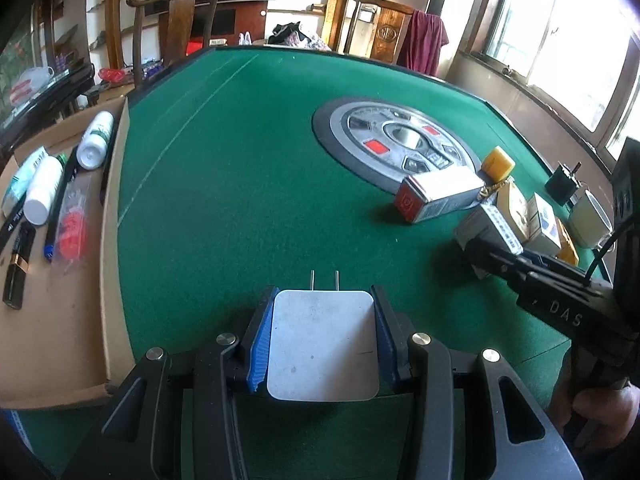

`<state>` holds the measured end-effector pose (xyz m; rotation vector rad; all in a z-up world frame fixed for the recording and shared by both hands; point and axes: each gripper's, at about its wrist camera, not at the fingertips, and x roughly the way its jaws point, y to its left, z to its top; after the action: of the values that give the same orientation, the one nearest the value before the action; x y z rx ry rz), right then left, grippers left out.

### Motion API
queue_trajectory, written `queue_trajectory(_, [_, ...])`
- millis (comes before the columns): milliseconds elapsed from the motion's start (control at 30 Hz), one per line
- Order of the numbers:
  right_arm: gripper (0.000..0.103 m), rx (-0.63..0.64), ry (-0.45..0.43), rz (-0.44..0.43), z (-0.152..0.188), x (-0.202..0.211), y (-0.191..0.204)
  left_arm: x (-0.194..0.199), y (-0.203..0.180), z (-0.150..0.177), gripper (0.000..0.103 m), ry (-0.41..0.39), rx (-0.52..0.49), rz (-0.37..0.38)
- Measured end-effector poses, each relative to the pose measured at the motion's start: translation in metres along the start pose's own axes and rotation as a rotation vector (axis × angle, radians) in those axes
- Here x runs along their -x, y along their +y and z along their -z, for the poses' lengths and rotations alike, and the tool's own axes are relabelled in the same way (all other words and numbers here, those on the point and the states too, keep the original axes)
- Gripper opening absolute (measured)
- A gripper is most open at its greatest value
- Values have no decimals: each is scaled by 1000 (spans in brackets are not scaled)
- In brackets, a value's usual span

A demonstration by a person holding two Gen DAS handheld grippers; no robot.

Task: Organize objects

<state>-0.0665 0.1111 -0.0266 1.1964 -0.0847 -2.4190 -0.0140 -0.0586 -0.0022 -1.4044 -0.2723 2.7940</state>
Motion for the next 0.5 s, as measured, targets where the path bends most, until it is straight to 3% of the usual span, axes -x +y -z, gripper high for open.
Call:
queue_trajectory(267, [31, -3, -34, -13, 0, 7, 0, 6, -3, 4, 39, -7, -14, 15])
queue_trajectory(500, [31, -34, -7, -42, 1, 2, -4, 5, -3, 5, 39, 11, 10, 17])
